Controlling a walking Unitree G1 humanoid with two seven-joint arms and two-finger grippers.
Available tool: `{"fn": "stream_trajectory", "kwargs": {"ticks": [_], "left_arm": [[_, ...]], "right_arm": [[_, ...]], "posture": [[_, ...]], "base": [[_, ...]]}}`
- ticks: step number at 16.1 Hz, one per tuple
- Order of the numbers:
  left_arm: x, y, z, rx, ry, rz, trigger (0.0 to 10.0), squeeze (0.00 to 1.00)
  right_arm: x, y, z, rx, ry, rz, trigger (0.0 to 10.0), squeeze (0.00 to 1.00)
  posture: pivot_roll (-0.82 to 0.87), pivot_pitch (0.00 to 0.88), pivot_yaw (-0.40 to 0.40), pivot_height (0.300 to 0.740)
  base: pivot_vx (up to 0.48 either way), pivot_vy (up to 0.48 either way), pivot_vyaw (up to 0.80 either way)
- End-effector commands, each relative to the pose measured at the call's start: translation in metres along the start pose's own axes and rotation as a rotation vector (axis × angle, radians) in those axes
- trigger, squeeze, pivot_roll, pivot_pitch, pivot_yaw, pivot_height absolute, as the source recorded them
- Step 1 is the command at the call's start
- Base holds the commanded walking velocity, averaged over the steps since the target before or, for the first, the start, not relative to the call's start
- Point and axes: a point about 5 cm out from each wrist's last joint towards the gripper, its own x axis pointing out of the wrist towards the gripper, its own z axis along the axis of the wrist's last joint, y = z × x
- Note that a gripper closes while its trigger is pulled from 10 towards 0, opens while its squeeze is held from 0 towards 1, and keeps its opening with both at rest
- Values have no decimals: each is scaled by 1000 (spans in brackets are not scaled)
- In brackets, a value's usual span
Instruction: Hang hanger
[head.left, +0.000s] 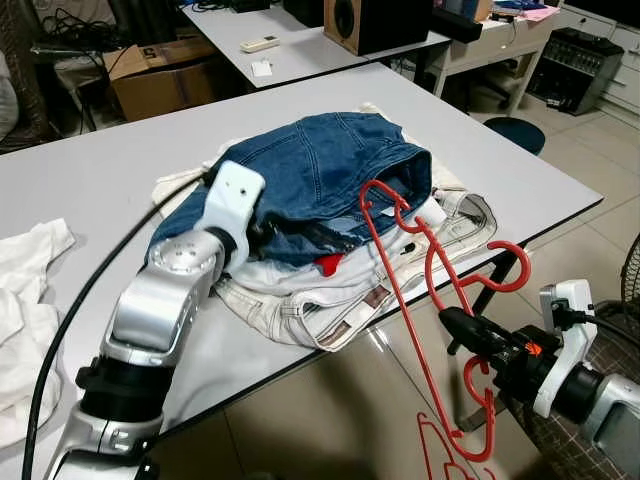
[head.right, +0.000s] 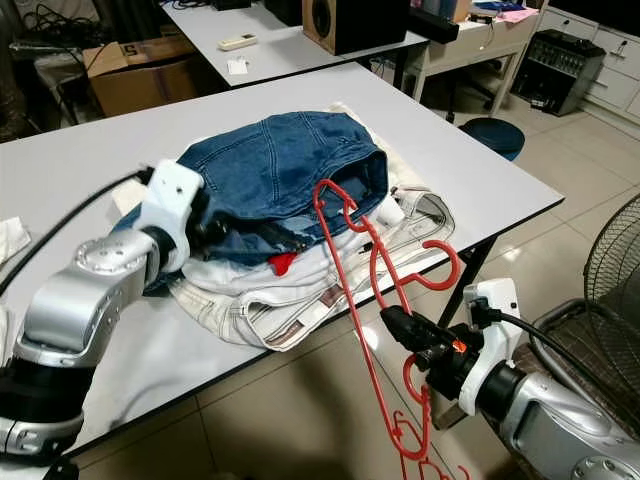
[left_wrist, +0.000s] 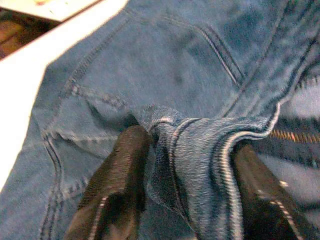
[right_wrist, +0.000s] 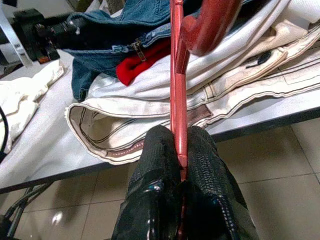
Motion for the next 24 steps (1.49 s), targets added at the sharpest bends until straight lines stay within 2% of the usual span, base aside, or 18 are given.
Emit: {"fn": "stream_trajectory", "kwargs": {"ticks": [1,5,8,10,12,14,15,18,20,21,24], "left_arm": [[1,4,5,-6,-23,19,0,0],[2,2,5,-17,-38,6,0,0],[3,2,12,-29,-106,16,0,0],[2,-3,36,-71,-290,-19,0,0],[-4,-2,50,-95,-403,-23,0,0],[-8,-2,54,-91,-453,-45,0,0],[-11,-7,55,-86,-486,-93,0,0],[-15,-14,63,-86,-560,-124,0,0],[-16,-9,71,-103,-608,-62,0,0],[-13,2,74,-132,-615,22,0,0],[-4,9,75,-145,-598,79,0,0]], "right_arm": [[-1,3,2,-12,-2,4,10000,0],[-1,2,1,-13,6,-5,10000,0],[0,1,1,-5,4,-9,10000,0],[2,0,-1,-7,19,-18,10000,0],[3,0,1,3,7,-18,10000,0],[4,0,2,9,2,-9,10000,0],[6,0,3,19,-5,2,10000,0],[18,-4,3,61,-3,44,10000,0],[23,-6,3,73,6,40,10000,0],[22,-3,3,86,-3,56,10000,0],[19,1,-1,85,-1,72,10000,0]], "posture": [[-35,29,52,740],[-33,35,51,740],[-33,37,50,740],[-34,38,51,740],[-31,42,47,740],[-28,42,45,740],[-27,43,45,740],[-18,42,41,740],[-6,43,30,740],[0,44,26,740],[-1,47,33,740]], "base": [[0,0,0],[0,0,0],[0,0,0],[0,0,0],[0,0,0],[0,0,0],[0,0,0],[0,0,0],[0,0,0],[0,0,0],[0,0,0]]}}
